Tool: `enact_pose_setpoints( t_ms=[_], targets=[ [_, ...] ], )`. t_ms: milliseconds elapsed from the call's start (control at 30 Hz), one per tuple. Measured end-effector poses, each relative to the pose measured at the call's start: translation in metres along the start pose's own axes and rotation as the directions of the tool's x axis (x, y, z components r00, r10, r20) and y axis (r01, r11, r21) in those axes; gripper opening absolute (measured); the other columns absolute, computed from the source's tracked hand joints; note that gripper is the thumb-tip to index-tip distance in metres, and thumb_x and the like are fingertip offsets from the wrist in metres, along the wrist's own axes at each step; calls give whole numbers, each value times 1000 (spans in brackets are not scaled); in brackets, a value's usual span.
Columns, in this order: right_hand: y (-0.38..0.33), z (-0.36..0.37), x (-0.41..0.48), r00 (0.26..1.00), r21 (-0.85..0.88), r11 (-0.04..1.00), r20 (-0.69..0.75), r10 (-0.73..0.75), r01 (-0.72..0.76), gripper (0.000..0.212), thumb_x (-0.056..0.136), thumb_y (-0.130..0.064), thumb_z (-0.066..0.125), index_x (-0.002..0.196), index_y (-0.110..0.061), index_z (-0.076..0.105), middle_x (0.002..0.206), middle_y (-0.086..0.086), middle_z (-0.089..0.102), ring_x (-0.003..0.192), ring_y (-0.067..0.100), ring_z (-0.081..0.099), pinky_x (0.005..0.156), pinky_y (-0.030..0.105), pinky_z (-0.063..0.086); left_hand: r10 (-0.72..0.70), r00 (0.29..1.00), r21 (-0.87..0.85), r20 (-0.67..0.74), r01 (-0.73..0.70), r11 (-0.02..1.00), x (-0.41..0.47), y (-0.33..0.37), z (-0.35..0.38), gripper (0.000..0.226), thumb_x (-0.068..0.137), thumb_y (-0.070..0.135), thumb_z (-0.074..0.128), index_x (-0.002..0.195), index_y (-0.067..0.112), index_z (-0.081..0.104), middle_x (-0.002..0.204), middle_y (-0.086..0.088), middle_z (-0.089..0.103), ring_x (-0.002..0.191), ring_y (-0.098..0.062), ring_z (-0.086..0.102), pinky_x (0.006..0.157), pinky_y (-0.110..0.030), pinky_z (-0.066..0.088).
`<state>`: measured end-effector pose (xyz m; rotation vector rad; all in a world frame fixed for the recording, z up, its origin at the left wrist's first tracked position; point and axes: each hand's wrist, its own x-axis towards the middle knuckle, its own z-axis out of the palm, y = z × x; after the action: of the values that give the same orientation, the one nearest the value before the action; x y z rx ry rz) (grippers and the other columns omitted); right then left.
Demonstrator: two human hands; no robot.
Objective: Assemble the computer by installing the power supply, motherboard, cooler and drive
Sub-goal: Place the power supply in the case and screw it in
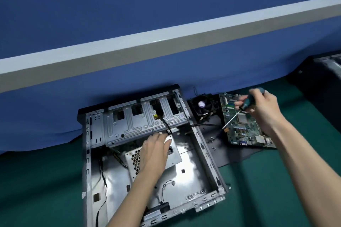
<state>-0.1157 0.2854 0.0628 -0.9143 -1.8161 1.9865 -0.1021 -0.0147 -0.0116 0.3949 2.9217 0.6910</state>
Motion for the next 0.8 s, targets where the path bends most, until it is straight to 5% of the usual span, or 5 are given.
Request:
enact_pose_setpoints(
  t_ms=[233, 333, 400, 567, 800],
  targets=[
    [99, -8, -8, 939, -589, 794, 166, 302, -151, 21, 90, 3, 59, 71, -3, 53, 48, 5, 53, 30, 13, 44, 31, 18, 34, -12, 998, 232, -64, 27, 972, -8, 13, 28, 34, 103, 32, 34, 126, 14, 52, 113, -2, 56, 104, -20, 50, 103, -35, 32],
    [133, 2, -16, 902, -802, 591, 187, 390, -89, 18, 86, -14, 71, 85, -2, 58, 74, 10, 60, 57, 21, 58, 51, 28, 49, 2, 994, 250, -110, 25, 968, -7, 12, 32, 28, 100, 27, 45, 120, 11, 57, 105, -6, 58, 96, -24, 53, 98, -39, 37],
    [146, 7, -18, 920, -940, 334, 192, 343, 72, 30, 87, -31, 71, 102, -7, 59, 97, 11, 64, 89, 28, 64, 75, 34, 52, -4, 994, 258, -112, 34, 966, -7, 12, 34, 27, 100, 26, 46, 117, 10, 57, 104, -6, 58, 94, -25, 53, 96, -41, 38],
    [164, 16, -19, 917, -953, 101, 303, 259, 286, 27, 91, -25, 64, 108, -8, 53, 112, 13, 62, 100, 31, 60, 76, 36, 45, -4, 992, 259, -124, 36, 965, -6, 12, 35, 27, 100, 25, 46, 119, 9, 56, 105, -7, 58, 95, -25, 53, 97, -41, 37],
    [168, 19, -10, 883, -924, -2, 365, 296, 383, 30, 90, -16, 63, 116, -6, 50, 117, 14, 60, 106, 30, 58, 75, 34, 40, -23, 995, 238, -101, 46, 970, -5, 14, 32, 28, 101, 26, 44, 120, 9, 55, 107, -7, 57, 97, -25, 52, 99, -40, 35]
  ],
)
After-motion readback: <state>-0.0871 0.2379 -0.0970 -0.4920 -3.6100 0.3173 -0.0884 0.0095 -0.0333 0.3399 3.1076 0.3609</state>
